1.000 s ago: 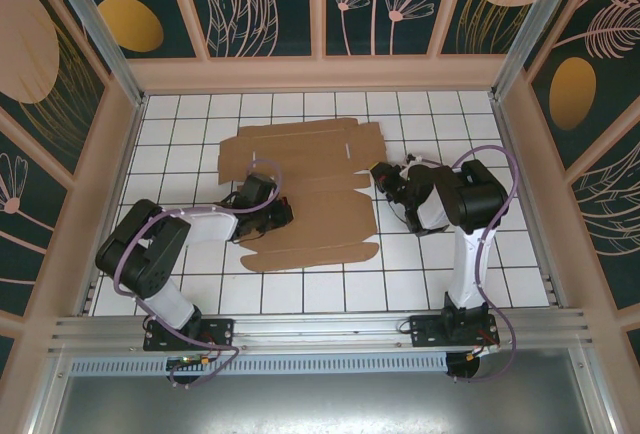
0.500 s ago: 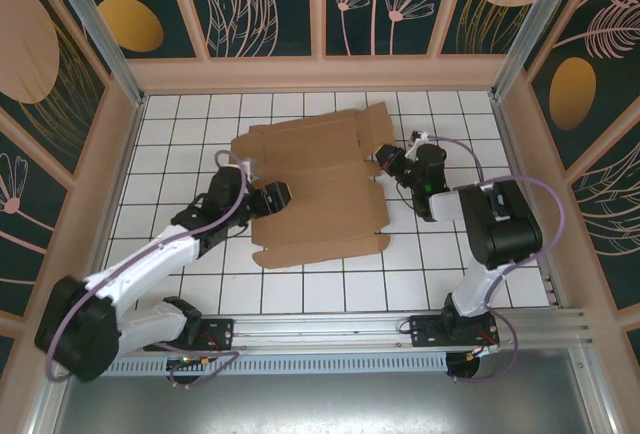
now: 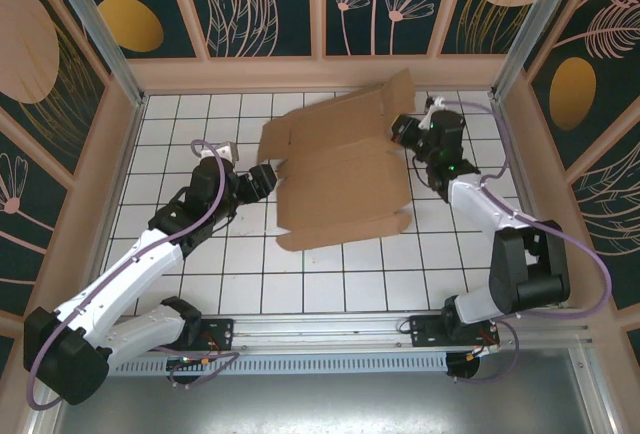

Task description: Fold the paper box

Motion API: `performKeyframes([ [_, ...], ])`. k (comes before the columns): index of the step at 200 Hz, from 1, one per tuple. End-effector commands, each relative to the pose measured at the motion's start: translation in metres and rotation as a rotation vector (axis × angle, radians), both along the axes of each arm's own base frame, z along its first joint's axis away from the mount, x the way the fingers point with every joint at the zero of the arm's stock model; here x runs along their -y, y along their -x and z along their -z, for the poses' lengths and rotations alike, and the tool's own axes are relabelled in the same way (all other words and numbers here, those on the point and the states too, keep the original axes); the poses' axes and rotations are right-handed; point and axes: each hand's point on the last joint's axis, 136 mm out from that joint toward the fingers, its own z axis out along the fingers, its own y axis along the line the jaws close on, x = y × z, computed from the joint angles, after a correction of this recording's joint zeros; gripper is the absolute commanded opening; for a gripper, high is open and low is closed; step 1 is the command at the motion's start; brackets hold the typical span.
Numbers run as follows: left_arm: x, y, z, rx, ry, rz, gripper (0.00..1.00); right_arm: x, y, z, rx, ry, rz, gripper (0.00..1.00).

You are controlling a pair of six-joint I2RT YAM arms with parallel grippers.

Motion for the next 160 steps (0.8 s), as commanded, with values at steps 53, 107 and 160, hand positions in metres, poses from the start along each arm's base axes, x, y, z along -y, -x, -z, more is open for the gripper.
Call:
performKeyframes([
  [53,-0.042,-0.004,-0.032,0.109,-0.091,-0.186,0.78,-0.030,-0.003,-0.192,0.270,0.518,0.033,0.00],
  [107,-0.071,0.007,-0.062,0.213,-0.090,-0.294,0.78,-0.191,0.003,-0.121,0.190,0.832,-0.183,0.00],
  [160,-0.100,0.027,-0.106,0.318,-0.068,-0.386,0.76,-0.338,0.061,0.087,-0.034,0.707,-0.525,0.02],
])
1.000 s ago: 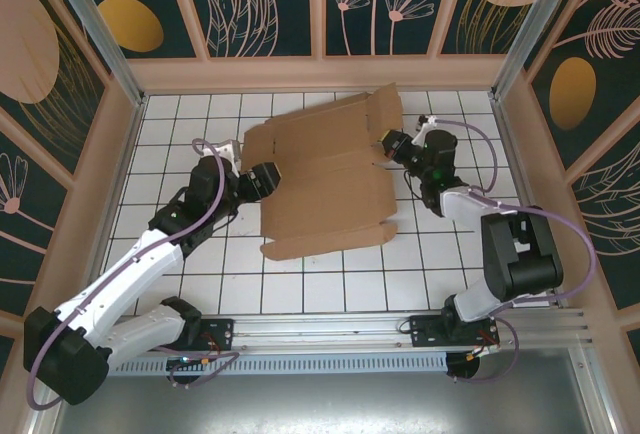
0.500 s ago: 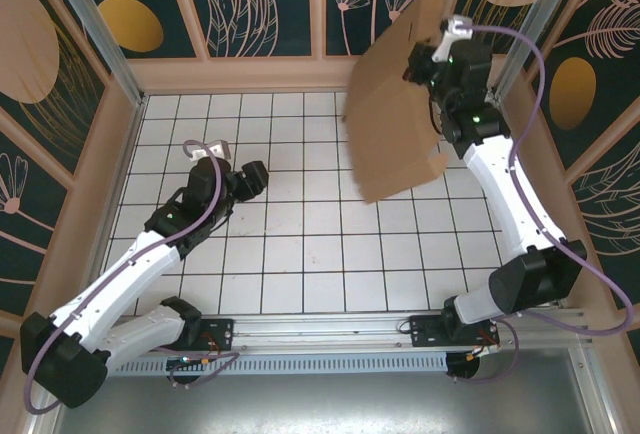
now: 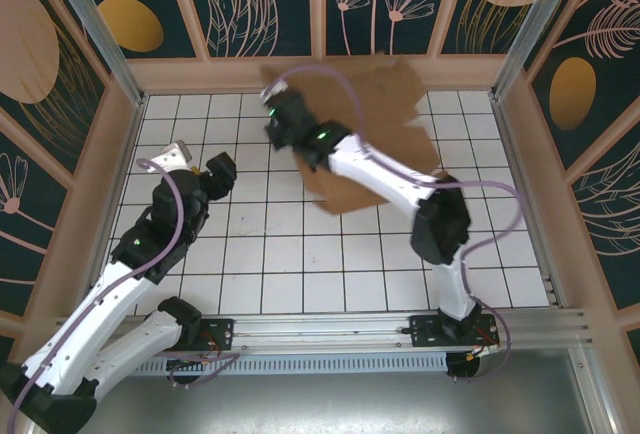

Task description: Fold the paper box

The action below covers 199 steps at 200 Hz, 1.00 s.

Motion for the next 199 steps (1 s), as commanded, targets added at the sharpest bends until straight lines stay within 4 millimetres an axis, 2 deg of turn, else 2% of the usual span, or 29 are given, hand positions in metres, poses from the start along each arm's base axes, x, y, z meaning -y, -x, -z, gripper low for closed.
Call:
performKeyframes([
  [1,-0.015,0.007,-0.025,0.052,-0.023,-0.048,0.77,-0.044,0.027,0.058,-0.136,-0.072,-0.048,0.05],
  [10,-0.011,0.007,-0.027,0.055,-0.025,-0.028,0.77,-0.064,0.036,0.076,-0.205,-0.120,-0.099,0.35],
  [18,-0.007,0.006,-0.027,0.050,-0.026,-0.003,0.77,-0.072,0.038,0.079,-0.232,-0.160,-0.107,0.47],
  [27,-0.001,0.004,-0.025,0.042,-0.025,0.024,0.77,-0.077,0.039,0.071,-0.248,-0.215,-0.128,0.58],
  [37,0.007,0.002,-0.023,0.034,-0.024,0.056,0.78,-0.078,0.039,0.051,-0.243,-0.273,-0.151,0.68],
  [47,0.014,0.000,-0.021,0.027,-0.022,0.086,0.78,-0.070,0.036,0.029,-0.222,-0.322,-0.158,0.75],
  [66,0.027,-0.005,-0.014,0.013,-0.022,0.140,0.76,-0.041,0.035,-0.013,-0.217,-0.447,-0.185,0.77],
  [77,0.039,-0.009,-0.005,-0.010,-0.020,0.190,0.71,-0.013,0.031,-0.026,-0.220,-0.513,-0.171,0.73],
  [89,0.060,-0.016,0.014,-0.056,-0.017,0.277,0.59,0.022,0.021,-0.021,-0.247,-0.539,-0.121,0.62],
  [107,0.095,-0.025,0.053,-0.159,0.008,0.406,0.36,0.077,0.004,0.009,-0.274,-0.478,0.015,0.32],
  [121,0.118,-0.029,0.083,-0.235,0.012,0.469,0.20,0.110,-0.001,0.030,-0.279,-0.427,0.087,0.21],
  [138,0.150,-0.030,0.114,-0.307,-0.046,0.540,0.06,0.142,-0.002,0.056,-0.292,-0.366,0.159,0.00],
  [147,0.170,-0.028,0.130,-0.343,-0.068,0.587,0.00,0.155,-0.002,0.070,-0.302,-0.331,0.196,0.00],
  [170,0.207,-0.024,0.173,-0.450,-0.017,0.683,0.00,0.172,0.004,0.108,-0.358,-0.256,0.253,0.00],
  [177,0.213,-0.023,0.185,-0.478,-0.006,0.697,0.00,0.175,0.006,0.119,-0.379,-0.236,0.263,0.00],
  [182,0.216,-0.022,0.194,-0.500,-0.004,0.698,0.00,0.190,0.000,0.127,-0.391,-0.225,0.310,0.00],
  [199,0.218,-0.023,0.222,-0.583,-0.008,0.681,0.00,0.207,-0.004,0.148,-0.403,-0.163,0.389,0.00],
])
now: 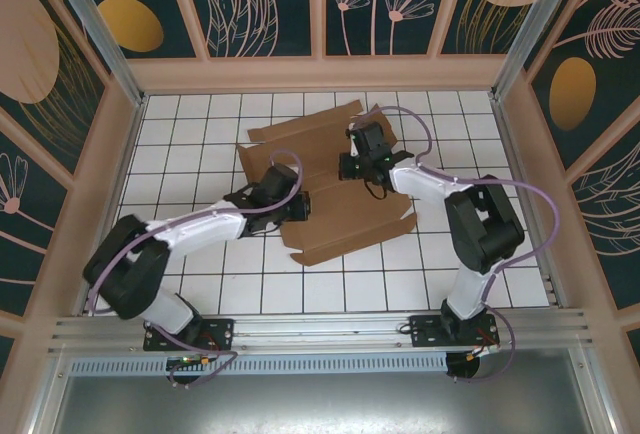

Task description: Fold the paper box

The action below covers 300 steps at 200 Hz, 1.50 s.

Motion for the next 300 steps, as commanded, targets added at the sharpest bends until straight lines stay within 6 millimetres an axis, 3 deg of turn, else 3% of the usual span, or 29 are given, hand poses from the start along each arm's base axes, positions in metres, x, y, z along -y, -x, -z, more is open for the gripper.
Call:
performKeyframes([
  [1,0.022,-0.007,0.003,-0.040,0.075,0.013,0.00,0.035,-0.010,0.025,-0.026,0.111,0.105,0.00],
  [25,0.015,-0.014,0.022,-0.083,-0.001,-0.039,0.00,0.057,-0.010,0.045,-0.054,0.151,0.177,0.00],
  [29,0.013,-0.014,0.032,-0.103,-0.025,-0.046,0.00,0.061,-0.010,0.049,-0.065,0.157,0.186,0.00],
  [66,-0.012,-0.020,0.068,-0.207,-0.081,-0.131,0.00,0.084,0.009,0.085,-0.155,0.249,0.228,0.00],
  [103,-0.036,-0.039,0.092,-0.287,-0.040,-0.252,0.00,0.090,0.039,0.091,-0.193,0.200,0.246,0.00],
  [125,-0.037,-0.067,0.087,-0.257,-0.078,-0.276,0.00,0.083,0.064,0.095,-0.242,0.161,0.219,0.00],
  [143,-0.044,-0.089,0.087,-0.234,-0.109,-0.299,0.00,0.066,0.090,0.099,-0.286,0.109,0.175,0.00],
  [163,-0.054,-0.118,0.082,-0.198,-0.142,-0.319,0.00,0.008,0.128,0.101,-0.366,0.003,0.017,0.00],
  [179,-0.064,-0.146,0.075,-0.158,-0.178,-0.334,0.00,-0.044,0.143,0.090,-0.399,-0.097,-0.095,0.03],
  [197,-0.071,-0.179,0.064,-0.108,-0.198,-0.332,0.00,-0.089,0.138,0.055,-0.377,-0.242,-0.171,0.09],
  [212,-0.066,-0.196,0.037,-0.052,-0.151,-0.316,0.00,-0.101,0.126,0.005,-0.291,-0.367,-0.207,0.20],
  [228,-0.058,-0.203,-0.002,0.028,-0.091,-0.290,0.02,-0.087,0.106,-0.034,-0.188,-0.400,-0.203,0.40],
  [236,-0.053,-0.201,-0.015,0.036,-0.056,-0.271,0.05,-0.072,0.094,-0.041,-0.152,-0.378,-0.175,0.48],
  [248,-0.044,-0.190,-0.022,0.013,0.008,-0.238,0.09,-0.048,0.076,-0.044,-0.119,-0.345,-0.136,0.53],
  [262,-0.045,-0.169,-0.014,-0.032,0.049,-0.235,0.11,-0.019,0.056,-0.045,-0.067,-0.295,-0.065,0.65],
  [290,-0.062,-0.133,0.017,-0.091,0.018,-0.249,0.12,0.035,0.026,-0.073,0.092,-0.367,0.039,0.75],
  [300,-0.068,-0.125,0.030,-0.114,-0.002,-0.250,0.10,0.059,0.016,-0.071,0.129,-0.332,0.098,0.81],
])
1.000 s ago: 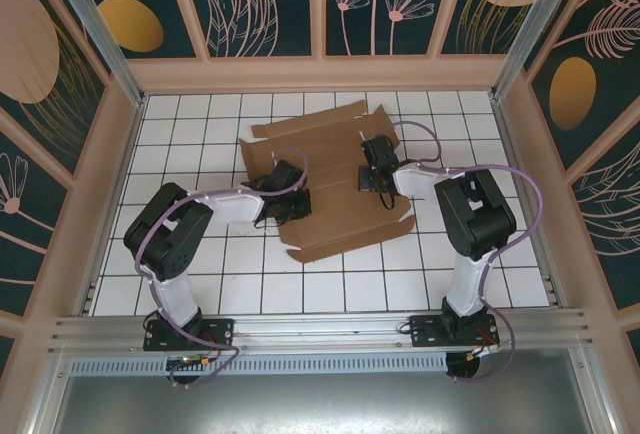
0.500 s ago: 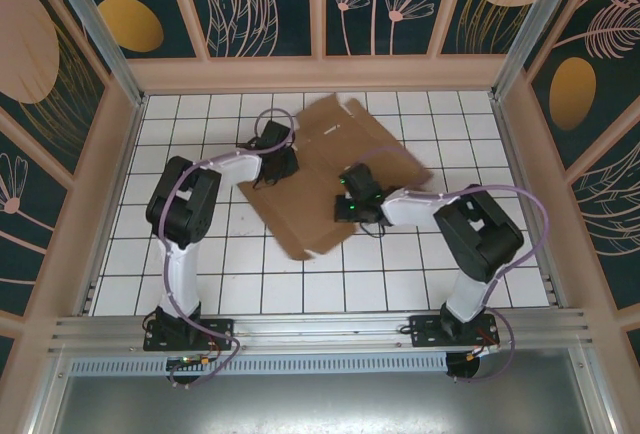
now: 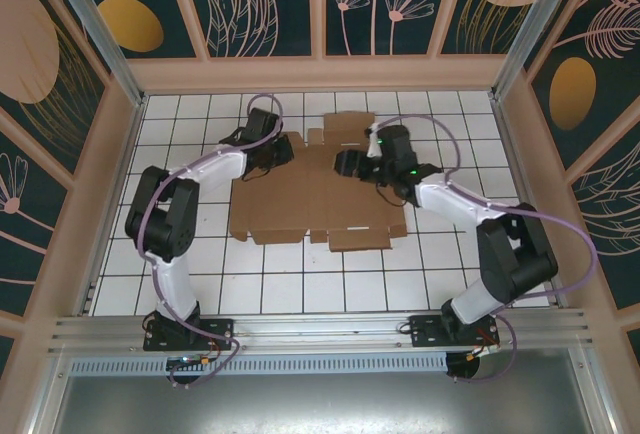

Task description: Fold the paper box

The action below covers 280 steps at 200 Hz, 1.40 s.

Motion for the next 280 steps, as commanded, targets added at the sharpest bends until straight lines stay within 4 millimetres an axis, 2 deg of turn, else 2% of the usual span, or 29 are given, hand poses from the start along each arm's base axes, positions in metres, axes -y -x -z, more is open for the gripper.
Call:
performKeyframes([
  [1,-0.009,0.025,0.033,-0.085,-0.007,0.007,0.10,0.045,-0.016,-0.008,0.099,0.039,0.100,0.81],
  [26,-0.014,0.033,0.056,-0.156,0.043,0.008,0.08,0.095,-0.038,0.036,-0.071,0.102,0.197,0.83],
  [38,-0.018,0.034,0.063,-0.172,0.041,0.002,0.07,0.116,-0.042,0.057,-0.140,0.114,0.249,0.83],
  [50,-0.020,0.036,0.072,-0.190,0.039,0.002,0.06,0.127,-0.041,0.069,-0.174,0.087,0.262,0.84],
  [70,-0.018,0.039,0.083,-0.220,0.060,0.000,0.05,0.119,-0.035,0.081,-0.223,-0.027,0.169,0.85],
  [104,-0.019,0.043,0.098,-0.259,0.079,-0.003,0.03,0.103,-0.026,0.103,-0.303,-0.094,0.045,0.85],
  [137,-0.026,0.047,0.106,-0.277,0.082,-0.016,0.02,0.109,-0.019,0.123,-0.364,-0.146,0.053,0.83],
  [165,-0.027,0.051,0.111,-0.295,0.085,-0.011,0.01,0.102,-0.011,0.124,-0.389,-0.231,0.018,0.76],
  [196,-0.026,0.053,0.114,-0.305,0.094,0.001,0.01,0.081,0.001,0.115,-0.422,-0.366,-0.079,0.68],
  [217,-0.023,0.053,0.115,-0.312,0.105,0.009,0.01,0.066,0.007,0.104,-0.416,-0.424,-0.149,0.67],
  [233,-0.021,0.053,0.115,-0.311,0.110,0.016,0.01,0.062,0.008,0.104,-0.416,-0.409,-0.159,0.65],
  [264,-0.021,0.054,0.114,-0.313,0.112,0.019,0.01,0.071,0.002,0.119,-0.444,-0.334,-0.090,0.57],
  [280,-0.022,0.054,0.114,-0.311,0.106,0.016,0.01,0.085,0.000,0.134,-0.466,-0.156,-0.017,0.63],
])
